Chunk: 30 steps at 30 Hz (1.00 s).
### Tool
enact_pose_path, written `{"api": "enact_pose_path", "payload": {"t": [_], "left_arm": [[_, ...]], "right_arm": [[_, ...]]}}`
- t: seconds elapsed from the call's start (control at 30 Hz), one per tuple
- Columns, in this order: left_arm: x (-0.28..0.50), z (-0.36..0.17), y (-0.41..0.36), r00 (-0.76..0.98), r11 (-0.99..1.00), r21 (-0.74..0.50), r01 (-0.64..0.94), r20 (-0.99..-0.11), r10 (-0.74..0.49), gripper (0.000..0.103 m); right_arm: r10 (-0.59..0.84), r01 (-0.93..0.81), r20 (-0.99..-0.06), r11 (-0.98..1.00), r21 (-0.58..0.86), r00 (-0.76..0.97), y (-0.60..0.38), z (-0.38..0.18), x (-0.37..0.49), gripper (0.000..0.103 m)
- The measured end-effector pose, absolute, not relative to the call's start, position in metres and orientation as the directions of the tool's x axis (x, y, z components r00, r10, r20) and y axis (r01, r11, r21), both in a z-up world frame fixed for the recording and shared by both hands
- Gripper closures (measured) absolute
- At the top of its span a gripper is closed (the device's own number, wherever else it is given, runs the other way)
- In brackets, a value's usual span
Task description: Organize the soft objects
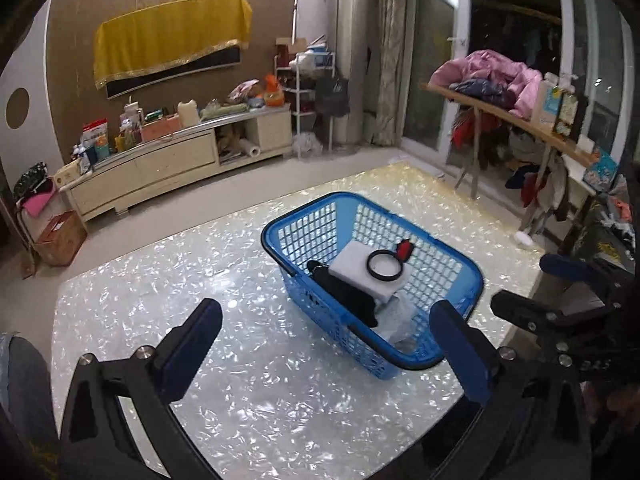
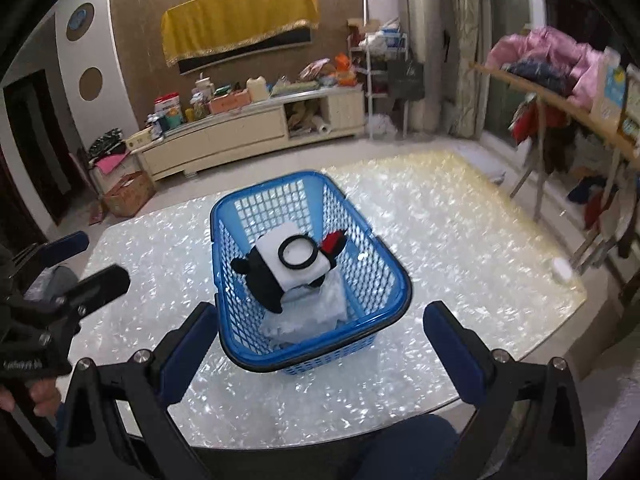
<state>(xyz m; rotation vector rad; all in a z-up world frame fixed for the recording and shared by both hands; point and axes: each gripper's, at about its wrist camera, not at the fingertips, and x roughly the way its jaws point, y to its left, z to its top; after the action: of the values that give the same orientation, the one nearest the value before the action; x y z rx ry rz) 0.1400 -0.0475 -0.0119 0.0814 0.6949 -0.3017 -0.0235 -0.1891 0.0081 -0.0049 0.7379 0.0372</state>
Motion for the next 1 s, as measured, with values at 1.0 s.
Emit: {"api": "enact_pose_path", "payload": {"t": [1.0], "left_arm": [[0.094, -0.003, -0.012, 0.768, 0.939, -0.155, 0.308, -0.541, -0.342, 0.0]], "right_arm": [[-0.093, 0.009, -0.578, 0.989, -0.146, 0.811, -0.151, 0.024, -0.061, 0.001]]}}
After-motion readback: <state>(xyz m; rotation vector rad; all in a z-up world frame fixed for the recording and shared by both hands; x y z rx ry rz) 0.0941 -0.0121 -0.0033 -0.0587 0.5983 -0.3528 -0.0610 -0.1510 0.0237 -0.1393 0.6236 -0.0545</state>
